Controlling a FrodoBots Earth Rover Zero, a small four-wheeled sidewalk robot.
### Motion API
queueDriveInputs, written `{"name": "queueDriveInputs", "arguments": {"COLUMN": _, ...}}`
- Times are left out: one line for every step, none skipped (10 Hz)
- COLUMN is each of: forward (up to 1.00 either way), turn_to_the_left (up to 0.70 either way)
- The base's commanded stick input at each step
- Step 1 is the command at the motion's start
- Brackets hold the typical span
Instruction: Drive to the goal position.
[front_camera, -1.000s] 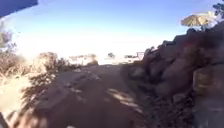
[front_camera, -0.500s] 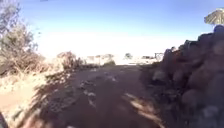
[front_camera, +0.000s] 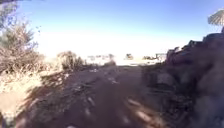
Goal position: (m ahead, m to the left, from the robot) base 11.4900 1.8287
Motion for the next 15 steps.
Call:
{"name": "queueDriveInputs", "arguments": {"forward": 0.50, "turn_to_the_left": 0.00}}
{"name": "queueDriveInputs", "arguments": {"forward": 0.50, "turn_to_the_left": 0.00}}
{"name": "queueDriveInputs", "arguments": {"forward": 0.50, "turn_to_the_left": 0.00}}
{"name": "queueDriveInputs", "arguments": {"forward": 0.50, "turn_to_the_left": 0.00}}
{"name": "queueDriveInputs", "arguments": {"forward": 0.50, "turn_to_the_left": 0.00}}
{"name": "queueDriveInputs", "arguments": {"forward": 0.50, "turn_to_the_left": 0.00}}
{"name": "queueDriveInputs", "arguments": {"forward": 0.50, "turn_to_the_left": 0.00}}
{"name": "queueDriveInputs", "arguments": {"forward": 0.50, "turn_to_the_left": 0.00}}
{"name": "queueDriveInputs", "arguments": {"forward": 0.50, "turn_to_the_left": 0.00}}
{"name": "queueDriveInputs", "arguments": {"forward": 0.50, "turn_to_the_left": 0.00}}
{"name": "queueDriveInputs", "arguments": {"forward": 0.50, "turn_to_the_left": 0.00}}
{"name": "queueDriveInputs", "arguments": {"forward": 0.50, "turn_to_the_left": 0.00}}
{"name": "queueDriveInputs", "arguments": {"forward": 0.50, "turn_to_the_left": 0.00}}
{"name": "queueDriveInputs", "arguments": {"forward": 0.50, "turn_to_the_left": 0.00}}
{"name": "queueDriveInputs", "arguments": {"forward": 0.50, "turn_to_the_left": 0.00}}
